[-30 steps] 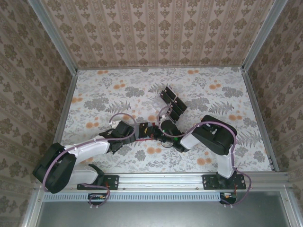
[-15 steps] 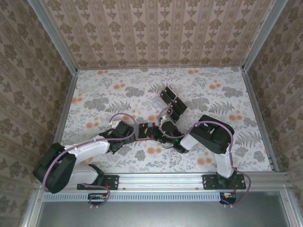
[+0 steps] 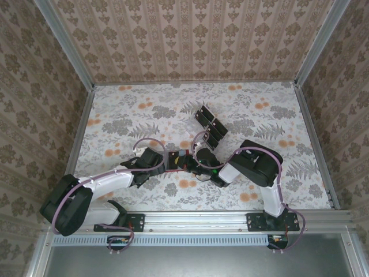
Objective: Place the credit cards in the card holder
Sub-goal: Insert the credit card into the card slot.
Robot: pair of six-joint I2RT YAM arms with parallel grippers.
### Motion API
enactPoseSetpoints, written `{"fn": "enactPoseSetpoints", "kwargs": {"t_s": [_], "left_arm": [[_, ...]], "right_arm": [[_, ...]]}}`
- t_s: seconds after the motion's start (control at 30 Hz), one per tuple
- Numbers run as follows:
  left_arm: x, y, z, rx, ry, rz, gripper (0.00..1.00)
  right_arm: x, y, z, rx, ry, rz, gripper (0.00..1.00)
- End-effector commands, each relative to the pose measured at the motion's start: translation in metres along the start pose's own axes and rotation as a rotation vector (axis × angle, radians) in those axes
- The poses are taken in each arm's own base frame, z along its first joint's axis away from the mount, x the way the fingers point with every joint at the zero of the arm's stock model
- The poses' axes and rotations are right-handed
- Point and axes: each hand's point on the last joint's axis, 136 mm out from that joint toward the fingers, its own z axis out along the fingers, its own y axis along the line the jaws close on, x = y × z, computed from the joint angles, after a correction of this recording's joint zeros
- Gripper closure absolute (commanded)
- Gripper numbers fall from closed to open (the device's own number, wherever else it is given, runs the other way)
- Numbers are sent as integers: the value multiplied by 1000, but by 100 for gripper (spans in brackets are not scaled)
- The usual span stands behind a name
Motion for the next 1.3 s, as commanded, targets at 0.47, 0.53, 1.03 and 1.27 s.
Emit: {"fn": "enactPoseSetpoints", "kwargs": {"t_s": [0.47, 0.53, 1.03, 1.27], "left_arm": [[24, 23, 2, -78, 71, 21, 0], [21, 22, -1, -74, 63, 15, 0], [-10, 31, -16, -54, 22, -51, 0], [0, 33, -6, -64, 64, -52, 0]], "right_arm": [[18, -38, 6, 190, 140, -1, 92], [14, -36, 3, 210, 142, -17, 79], [-3, -17, 6, 355, 228, -167, 65], [-4, -19, 12, 380, 240, -161, 75]]}}
